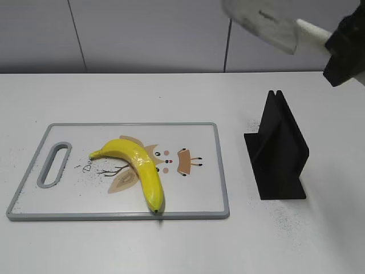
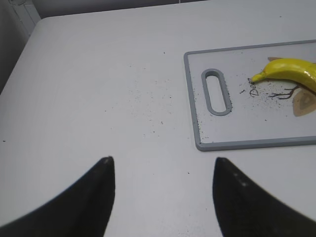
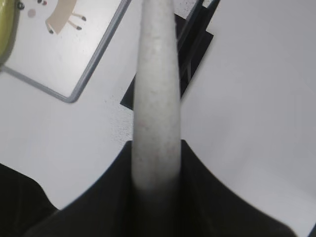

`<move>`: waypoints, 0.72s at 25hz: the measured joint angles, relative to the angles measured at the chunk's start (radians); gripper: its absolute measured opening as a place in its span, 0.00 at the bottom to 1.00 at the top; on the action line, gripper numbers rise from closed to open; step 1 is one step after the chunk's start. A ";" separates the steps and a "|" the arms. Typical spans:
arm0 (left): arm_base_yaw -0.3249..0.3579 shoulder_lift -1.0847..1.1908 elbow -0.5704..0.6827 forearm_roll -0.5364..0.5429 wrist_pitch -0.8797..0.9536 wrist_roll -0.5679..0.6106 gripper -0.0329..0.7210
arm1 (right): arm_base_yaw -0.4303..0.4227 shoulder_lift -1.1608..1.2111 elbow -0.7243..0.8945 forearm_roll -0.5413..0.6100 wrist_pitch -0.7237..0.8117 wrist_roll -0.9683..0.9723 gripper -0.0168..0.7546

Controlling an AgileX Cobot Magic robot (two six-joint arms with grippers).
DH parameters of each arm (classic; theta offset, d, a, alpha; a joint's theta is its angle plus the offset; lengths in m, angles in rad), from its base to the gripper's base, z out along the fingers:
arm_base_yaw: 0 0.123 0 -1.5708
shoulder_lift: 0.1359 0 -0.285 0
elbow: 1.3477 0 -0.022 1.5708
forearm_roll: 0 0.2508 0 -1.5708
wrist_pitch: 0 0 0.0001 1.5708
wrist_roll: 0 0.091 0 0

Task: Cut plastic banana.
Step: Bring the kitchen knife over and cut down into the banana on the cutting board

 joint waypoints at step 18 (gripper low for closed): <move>0.000 0.682 -0.229 -0.339 -0.238 0.747 0.82 | 0.000 0.202 0.000 0.233 -0.108 -1.022 0.23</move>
